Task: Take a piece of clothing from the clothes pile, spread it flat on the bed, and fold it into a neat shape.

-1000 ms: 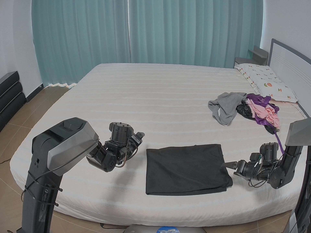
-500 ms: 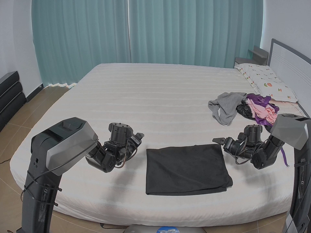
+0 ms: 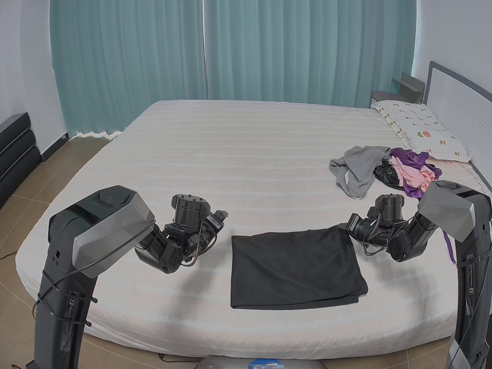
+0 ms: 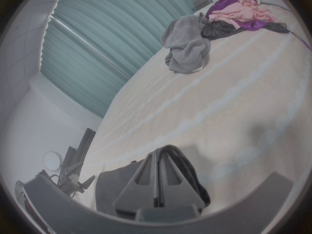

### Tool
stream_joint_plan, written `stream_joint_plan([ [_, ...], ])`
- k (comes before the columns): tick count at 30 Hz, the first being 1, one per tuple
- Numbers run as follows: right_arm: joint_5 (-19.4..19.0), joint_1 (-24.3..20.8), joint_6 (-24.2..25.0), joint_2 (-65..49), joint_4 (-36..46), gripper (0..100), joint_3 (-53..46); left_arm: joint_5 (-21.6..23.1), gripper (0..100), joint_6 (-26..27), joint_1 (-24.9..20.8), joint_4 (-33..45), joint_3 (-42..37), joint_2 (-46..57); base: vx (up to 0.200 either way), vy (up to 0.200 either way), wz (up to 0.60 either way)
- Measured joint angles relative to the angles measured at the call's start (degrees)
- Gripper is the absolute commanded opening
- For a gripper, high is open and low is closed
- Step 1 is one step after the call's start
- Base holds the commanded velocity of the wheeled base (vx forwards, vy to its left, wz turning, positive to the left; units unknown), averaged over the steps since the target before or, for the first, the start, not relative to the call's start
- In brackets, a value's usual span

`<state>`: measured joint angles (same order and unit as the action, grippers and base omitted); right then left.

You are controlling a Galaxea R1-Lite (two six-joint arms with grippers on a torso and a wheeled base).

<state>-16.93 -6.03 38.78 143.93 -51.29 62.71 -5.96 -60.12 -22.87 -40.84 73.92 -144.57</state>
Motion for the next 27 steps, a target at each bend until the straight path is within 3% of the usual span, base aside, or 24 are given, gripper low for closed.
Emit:
stream_joint_plan([
  [27, 0.0, 2.6, 0.8, 0.7, 2.2, 0, 2.1, 0.7, 100, 0.9, -0.2, 0.4, 0.6, -0.1, 0.000, 0.000, 0.00],
])
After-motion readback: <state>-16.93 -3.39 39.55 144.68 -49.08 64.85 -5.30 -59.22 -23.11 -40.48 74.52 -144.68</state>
